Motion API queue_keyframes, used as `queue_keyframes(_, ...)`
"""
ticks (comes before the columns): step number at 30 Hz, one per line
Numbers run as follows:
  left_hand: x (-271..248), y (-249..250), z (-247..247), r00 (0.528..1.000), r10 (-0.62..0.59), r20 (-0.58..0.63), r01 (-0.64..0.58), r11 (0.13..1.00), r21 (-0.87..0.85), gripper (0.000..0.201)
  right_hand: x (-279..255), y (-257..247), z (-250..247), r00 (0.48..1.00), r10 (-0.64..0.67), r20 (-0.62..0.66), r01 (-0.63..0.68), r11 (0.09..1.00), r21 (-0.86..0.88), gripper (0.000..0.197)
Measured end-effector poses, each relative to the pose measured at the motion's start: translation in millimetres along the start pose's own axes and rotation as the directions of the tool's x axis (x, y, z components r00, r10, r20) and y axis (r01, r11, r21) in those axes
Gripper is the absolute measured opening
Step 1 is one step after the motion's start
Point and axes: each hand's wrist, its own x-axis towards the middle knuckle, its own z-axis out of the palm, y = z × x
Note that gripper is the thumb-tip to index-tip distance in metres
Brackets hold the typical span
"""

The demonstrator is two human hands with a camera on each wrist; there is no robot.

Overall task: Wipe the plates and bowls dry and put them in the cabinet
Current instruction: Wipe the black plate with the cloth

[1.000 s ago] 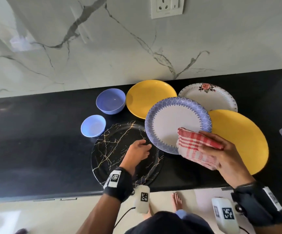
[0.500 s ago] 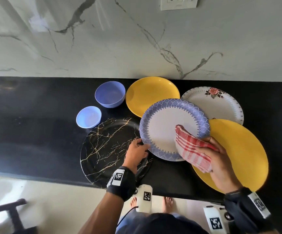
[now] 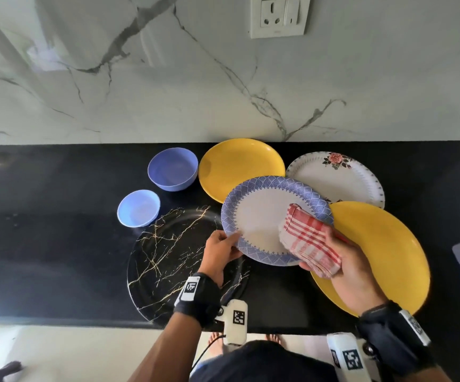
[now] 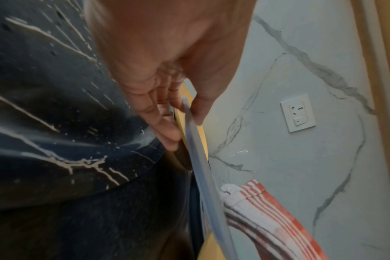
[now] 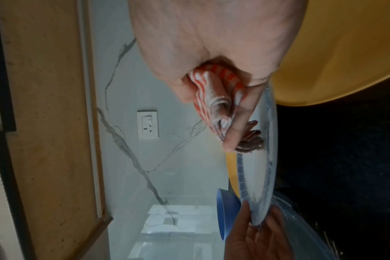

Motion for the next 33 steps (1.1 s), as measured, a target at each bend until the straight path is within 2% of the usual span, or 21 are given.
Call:
queue_keyframes(2, -1.2, 2.9, 0.3, 0.999, 0.022, 0.031, -0.019, 0.997, -0.078, 0.019, -3.6, 1.4, 3.4, 1.000, -0.024, 0.003, 0.024, 0.998, 0.061, 0.041)
queue_keyframes(5, -4.2, 7.2, -1.4, 0.994, 0.062, 0.094, -0.041, 0.977, -0.209, 0.036, -8.1, 3.2, 6.7, 0.998, -0.065, -0.011, 0.066, 0.990, 0.121, 0.040)
queue_keyframes(7, -6.2, 10.0, -3.5, 0.992, 0.079, 0.100, -0.048, 0.957, -0.284, 0.042, -12.1, 2.7, 8.3, 0.996, -0.089, -0.029, 0.092, 0.987, 0.129, 0.039)
queue_keyframes(11, -7.0, 11.8, -9.1, 0.992, 0.094, 0.088, -0.060, 0.942, -0.330, 0.050, -17.5, 3.2, 10.8, 0.984, -0.146, -0.098, 0.155, 0.984, 0.086, 0.034)
queue_keyframes(15, -13.2, 9.2, -15.2, 0.989, 0.115, 0.098, -0.082, 0.954, -0.289, 0.061, -20.4, 15.4, 9.8, 0.967, -0.218, -0.133, 0.209, 0.975, -0.075, 0.033)
queue_keyframes(18, -17.2, 5.7, -21.3, 0.988, 0.096, 0.123, -0.058, 0.959, -0.277, 0.073, -19.4, 27.1, 10.0, 0.972, -0.214, -0.097, 0.197, 0.967, -0.161, 0.056)
queue_keyframes(23, -18.4, 0.7, -32.9, 0.988, 0.034, 0.153, 0.001, 0.975, -0.221, 0.069, -9.7, 40.8, 16.1, 0.971, -0.218, -0.094, 0.195, 0.958, -0.213, 0.025)
queue_keyframes(27, -15.1, -6.4, -38.5, 0.991, 0.006, 0.137, 0.023, 0.978, -0.206, 0.071, -4.8, 48.0, 15.9, 0.972, -0.219, -0.082, 0.191, 0.945, -0.268, 0.024)
queue_keyframes(33, -10.9, -8.2, -36.3, 0.991, 0.025, 0.128, -0.008, 0.991, -0.133, 0.068, -4.2, 46.8, 18.2, 0.972, -0.227, -0.064, 0.197, 0.930, -0.309, 0.025)
